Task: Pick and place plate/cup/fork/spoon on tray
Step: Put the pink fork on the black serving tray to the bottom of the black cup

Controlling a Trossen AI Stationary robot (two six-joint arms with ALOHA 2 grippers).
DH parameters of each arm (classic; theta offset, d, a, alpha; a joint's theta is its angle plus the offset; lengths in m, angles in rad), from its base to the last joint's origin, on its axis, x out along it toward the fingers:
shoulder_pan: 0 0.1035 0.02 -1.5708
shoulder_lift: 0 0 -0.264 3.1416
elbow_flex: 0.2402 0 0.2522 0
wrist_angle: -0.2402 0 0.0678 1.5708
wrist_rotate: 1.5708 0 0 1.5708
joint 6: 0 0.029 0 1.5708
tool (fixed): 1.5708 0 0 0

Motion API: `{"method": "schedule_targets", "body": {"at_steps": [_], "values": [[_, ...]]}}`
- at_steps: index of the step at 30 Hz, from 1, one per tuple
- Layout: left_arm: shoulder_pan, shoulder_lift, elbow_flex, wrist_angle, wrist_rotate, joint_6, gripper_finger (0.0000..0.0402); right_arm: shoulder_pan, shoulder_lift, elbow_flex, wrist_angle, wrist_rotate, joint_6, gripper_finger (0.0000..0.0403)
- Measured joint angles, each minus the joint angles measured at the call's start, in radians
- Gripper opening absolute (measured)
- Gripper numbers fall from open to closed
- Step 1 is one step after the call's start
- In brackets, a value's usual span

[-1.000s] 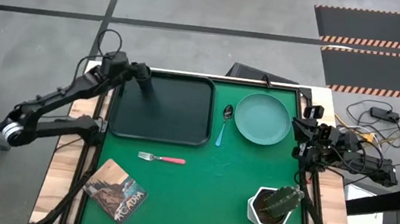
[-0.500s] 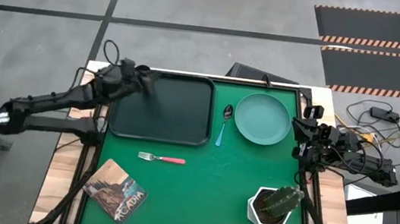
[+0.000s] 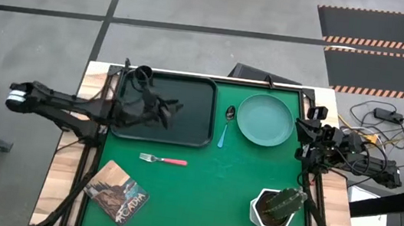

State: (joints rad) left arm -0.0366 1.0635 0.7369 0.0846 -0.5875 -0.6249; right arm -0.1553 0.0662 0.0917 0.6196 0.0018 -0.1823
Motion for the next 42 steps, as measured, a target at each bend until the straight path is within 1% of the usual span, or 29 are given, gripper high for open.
{"method": "schedule_targets", "body": {"at_steps": [3, 6, 9, 11, 13, 17, 19, 21, 24, 26, 27, 31, 35, 39, 42], "values": [[-0.074, 0.053, 0.042, -0.098, 0.002, -0.094, 0.0118, 0.0, 0.0, 0.0, 0.005, 0.0, -0.001, 0.0031], [-0.145, 0.115, 0.096, -0.233, 0.004, -0.244, 0.0118, 0.0, 0.0, 0.0, 0.01, 0.0, -0.001, 0.0031], [-0.206, 0.187, 0.159, -0.259, 0.039, -0.308, 0.0118, 0.0, 0.0, 0.0, 0.011, 0.0, -0.001, 0.0031], [-0.228, 0.235, 0.219, -0.264, 0.062, -0.296, 0.0118, 0.0, 0.0, 0.0, 0.014, 0.0, -0.001, 0.0031], [-0.231, 0.278, 0.295, -0.299, 0.086, -0.249, 0.0118, 0.0, 0.0, 0.0, 0.021, 0.0, -0.001, 0.0031], [-0.238, 0.362, 0.438, -0.473, 0.099, -0.206, 0.0118, 0.0, 0.0, 0.0, 0.039, 0.0, 0.021, 0.0031], [-0.24, 0.399, 0.489, -0.598, 0.152, -0.207, 0.0118, 0.0, 0.0, 0.0, 0.048, 0.0, 0.032, 0.0031], [-0.24, 0.43, 0.523, -0.714, 0.252, -0.201, 0.0118, 0.0, 0.0, 0.0, 0.046, 0.0, 0.034, 0.0031], [-0.25, 0.481, 0.526, -0.838, 0.418, -0.125, 0.0118, 0.0, 0.0, 0.0, 0.047, -0.001, 0.035, 0.0031], [-0.263, 0.52, 0.506, -0.87, 0.482, -0.062, 0.0118, 0.0, 0.0, 0.0, 0.047, -0.001, 0.036, 0.0031], [-0.27, 0.538, 0.496, -0.875, 0.49, -0.025, 0.0118, 0.0, 0.0, 0.0, 0.048, -0.001, 0.036, 0.0031], [-0.273, 0.604, 0.477, -0.922, 0.49, 0.113, 0.0118, 0.0, 0.0, 0.0, 0.049, -0.001, 0.039, 0.0031], [-0.273, 0.634, 0.447, -0.921, 0.444, 0.25, 0.0118, 0.0, 0.0, 0.0, 0.05, -0.001, 0.044, 0.0031], [-0.271, 0.634, 0.397, -0.92, 0.397, 0.291, 0.0118, 0.0, 0.0, 0.0, 0.05, -0.001, 0.044, 0.0031], [-0.27, 0.63, 0.351, -0.854, 0.392, 0.292, 0.0118, 0.0, 0.0, 0.0, 0.05, -0.001, 0.044, 0.0031]]}}
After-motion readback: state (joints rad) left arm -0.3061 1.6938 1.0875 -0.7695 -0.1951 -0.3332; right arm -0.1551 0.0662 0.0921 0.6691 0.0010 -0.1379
